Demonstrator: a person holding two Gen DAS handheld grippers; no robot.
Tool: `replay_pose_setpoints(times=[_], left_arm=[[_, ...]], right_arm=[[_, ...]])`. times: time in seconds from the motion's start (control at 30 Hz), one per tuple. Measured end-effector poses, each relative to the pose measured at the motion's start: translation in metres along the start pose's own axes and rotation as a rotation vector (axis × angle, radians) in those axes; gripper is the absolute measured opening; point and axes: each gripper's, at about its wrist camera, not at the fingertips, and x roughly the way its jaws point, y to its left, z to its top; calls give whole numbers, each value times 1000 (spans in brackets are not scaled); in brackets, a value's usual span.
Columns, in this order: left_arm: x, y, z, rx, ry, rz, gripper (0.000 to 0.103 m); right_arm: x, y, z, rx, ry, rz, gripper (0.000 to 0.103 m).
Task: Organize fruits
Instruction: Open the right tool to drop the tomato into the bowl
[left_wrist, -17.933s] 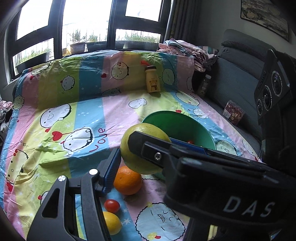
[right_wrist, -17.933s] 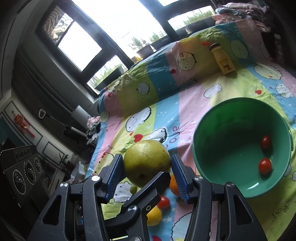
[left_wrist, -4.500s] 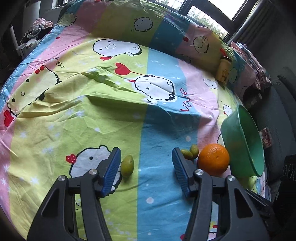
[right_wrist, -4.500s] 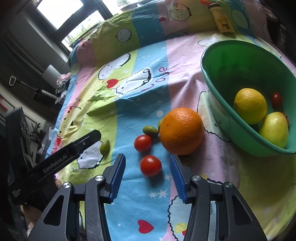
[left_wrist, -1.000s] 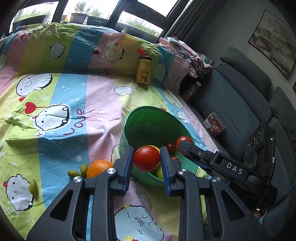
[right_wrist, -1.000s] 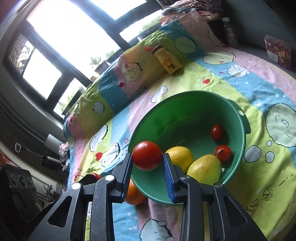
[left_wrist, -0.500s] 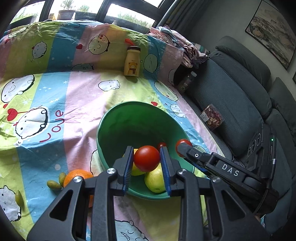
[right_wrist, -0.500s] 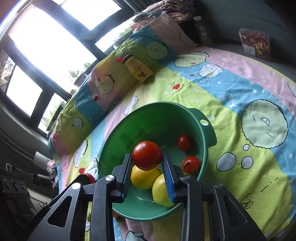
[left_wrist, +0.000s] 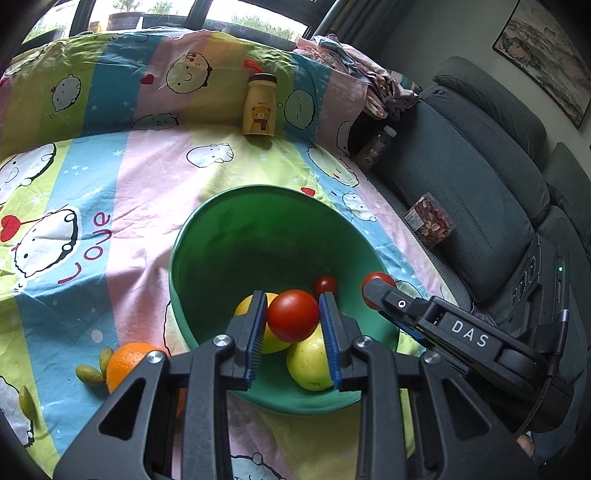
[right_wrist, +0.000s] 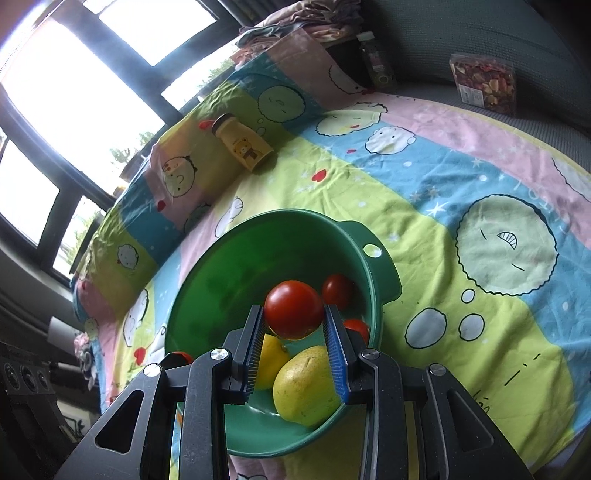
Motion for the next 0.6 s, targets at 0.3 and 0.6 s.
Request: replay_pose_setpoints(times=[0.3, 0.6], left_arm=[[11, -2, -2, 9, 21, 3, 28], [13, -4, -3, 10, 12, 21, 36]], right_arm=[[2, -5, 2, 13, -3, -28, 35], [-1, -7, 2, 18, -19, -31, 35]])
